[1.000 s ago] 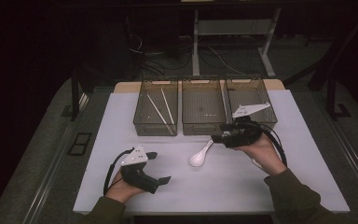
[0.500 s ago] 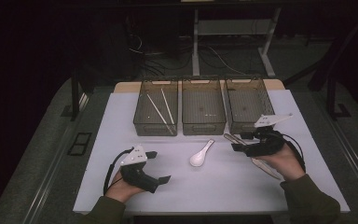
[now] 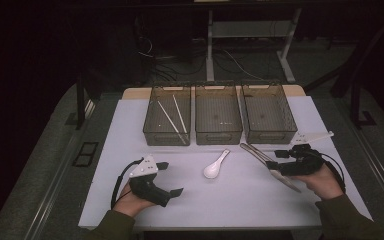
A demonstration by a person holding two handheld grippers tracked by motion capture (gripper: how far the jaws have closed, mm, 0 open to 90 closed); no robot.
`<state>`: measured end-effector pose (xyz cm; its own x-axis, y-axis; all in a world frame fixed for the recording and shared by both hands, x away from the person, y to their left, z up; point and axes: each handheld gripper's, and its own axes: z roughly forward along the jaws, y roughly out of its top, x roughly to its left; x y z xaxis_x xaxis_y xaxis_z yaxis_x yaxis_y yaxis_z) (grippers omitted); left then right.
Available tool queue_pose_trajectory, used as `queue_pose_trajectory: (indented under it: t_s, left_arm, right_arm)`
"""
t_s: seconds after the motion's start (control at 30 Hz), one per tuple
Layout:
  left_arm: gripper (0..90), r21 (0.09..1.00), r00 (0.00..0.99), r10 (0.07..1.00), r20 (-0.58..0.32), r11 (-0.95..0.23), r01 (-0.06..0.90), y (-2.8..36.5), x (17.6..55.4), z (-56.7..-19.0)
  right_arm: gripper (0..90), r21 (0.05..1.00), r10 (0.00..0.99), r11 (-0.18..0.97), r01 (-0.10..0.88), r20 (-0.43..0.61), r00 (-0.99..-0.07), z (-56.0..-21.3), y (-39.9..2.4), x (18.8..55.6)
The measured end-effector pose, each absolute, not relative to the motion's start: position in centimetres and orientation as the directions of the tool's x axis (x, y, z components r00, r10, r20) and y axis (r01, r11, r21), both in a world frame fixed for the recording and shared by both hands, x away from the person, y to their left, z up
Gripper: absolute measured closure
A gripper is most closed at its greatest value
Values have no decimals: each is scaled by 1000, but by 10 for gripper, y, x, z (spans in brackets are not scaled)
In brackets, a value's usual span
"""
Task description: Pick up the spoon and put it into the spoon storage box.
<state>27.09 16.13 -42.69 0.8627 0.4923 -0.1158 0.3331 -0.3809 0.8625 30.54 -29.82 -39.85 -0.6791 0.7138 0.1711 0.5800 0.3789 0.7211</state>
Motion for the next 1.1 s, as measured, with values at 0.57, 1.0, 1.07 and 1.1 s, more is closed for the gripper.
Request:
queue_pose_trajectory:
  t_s: [0.57, 1.0, 1.07, 1.1]
  left_arm:
    - [0, 855, 861, 496, -109, -395, 336, 155, 274, -427]
    - [0, 855, 861, 496, -112, -393, 338, 155, 273, -427]
    - [0, 855, 861, 496, -112, -393, 338, 155, 273, -427]
    - [0, 854, 861, 496, -111, -396, 338, 155, 273, -427]
  right_arm:
    - [447, 714, 690, 409, 569, 167, -705, -411, -286, 306]
    - [762, 743, 654, 404, 534, 174, -736, -410, -253, 328]
    - [802, 744, 647, 404, 533, 179, -741, -410, -248, 331]
    - [819, 743, 643, 408, 531, 179, -745, -409, -245, 333]
